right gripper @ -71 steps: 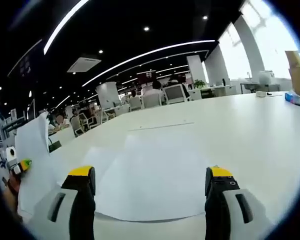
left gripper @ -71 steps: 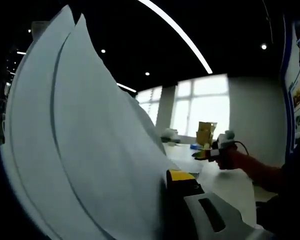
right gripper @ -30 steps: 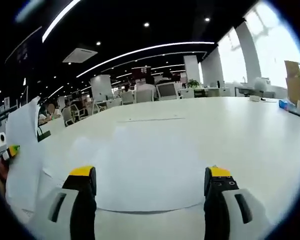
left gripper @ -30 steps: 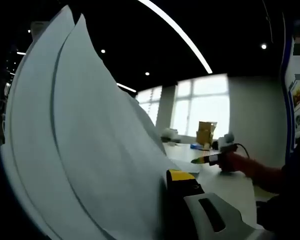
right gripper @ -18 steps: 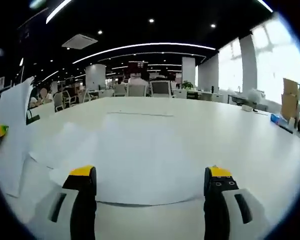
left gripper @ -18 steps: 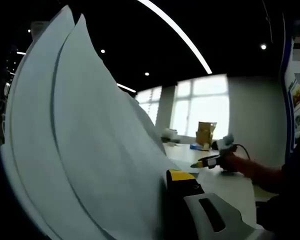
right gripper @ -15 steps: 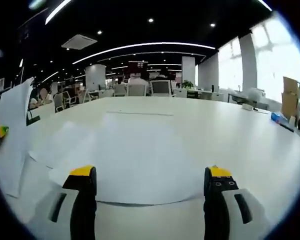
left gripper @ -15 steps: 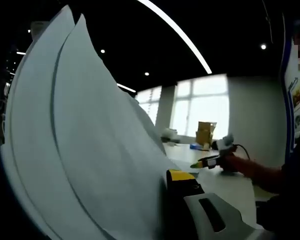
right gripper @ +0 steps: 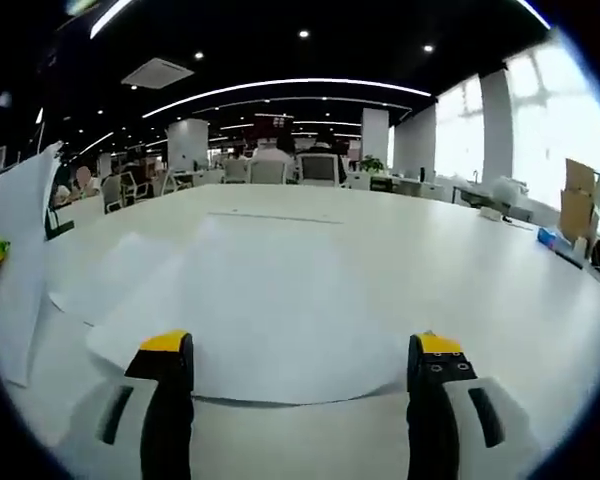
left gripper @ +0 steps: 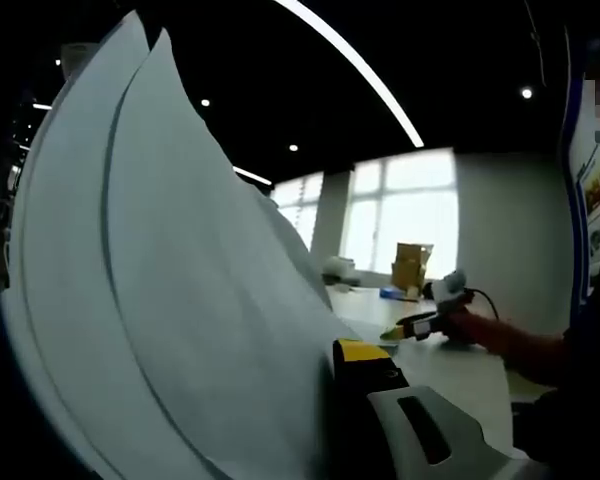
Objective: Organize the stack of printing papers by aligning and flattening the scattered papers on the table
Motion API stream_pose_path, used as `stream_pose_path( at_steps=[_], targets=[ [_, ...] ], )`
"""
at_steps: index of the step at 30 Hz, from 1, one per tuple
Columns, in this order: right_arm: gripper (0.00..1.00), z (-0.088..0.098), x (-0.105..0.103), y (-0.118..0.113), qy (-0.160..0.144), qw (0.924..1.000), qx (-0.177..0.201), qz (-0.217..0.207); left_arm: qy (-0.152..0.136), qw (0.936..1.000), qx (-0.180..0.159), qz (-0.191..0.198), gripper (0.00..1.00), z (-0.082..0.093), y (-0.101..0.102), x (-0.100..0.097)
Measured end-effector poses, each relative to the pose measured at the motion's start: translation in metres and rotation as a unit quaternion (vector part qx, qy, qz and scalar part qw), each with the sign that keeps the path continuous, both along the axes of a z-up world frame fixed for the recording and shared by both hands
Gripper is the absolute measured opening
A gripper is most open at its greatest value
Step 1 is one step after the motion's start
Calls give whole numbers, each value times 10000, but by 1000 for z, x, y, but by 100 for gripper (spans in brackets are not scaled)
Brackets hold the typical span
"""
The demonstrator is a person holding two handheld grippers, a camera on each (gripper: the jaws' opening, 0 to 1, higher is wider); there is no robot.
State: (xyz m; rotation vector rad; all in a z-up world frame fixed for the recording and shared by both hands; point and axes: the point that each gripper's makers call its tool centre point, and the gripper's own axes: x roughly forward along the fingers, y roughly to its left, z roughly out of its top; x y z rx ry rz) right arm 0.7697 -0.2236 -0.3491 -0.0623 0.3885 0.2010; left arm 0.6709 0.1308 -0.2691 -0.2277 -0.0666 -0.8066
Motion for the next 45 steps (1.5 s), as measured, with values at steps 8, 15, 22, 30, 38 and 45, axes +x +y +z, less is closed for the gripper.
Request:
stream_pose_path(
  at_steps=[8,15,22,30,38,45],
  targets=[
    [84,-1,1,-3,31,10000,23,-28,-5,10000,-10,-4,12,0,2,1],
    [84,-3,1,-4,67,10000,15,-48,-12,10000,-19,-6,12,0,3,2],
    [85,-5,0,-3,108,9999,7,-52,-16,10000,-17,-7,12,0,3,2],
    [85,-6,-1,-1,132,9999,67,-71,-20,10000,-17,-10,12,1,2,0],
    [85,-6,-3,-1,124,9998,90,-88,-19,10000,-15,-11,12,1,1,0],
    [84,-6,-4,1,104,9999,93,-70,-15,10000,-7,-14,12,1,1,0]
  ],
)
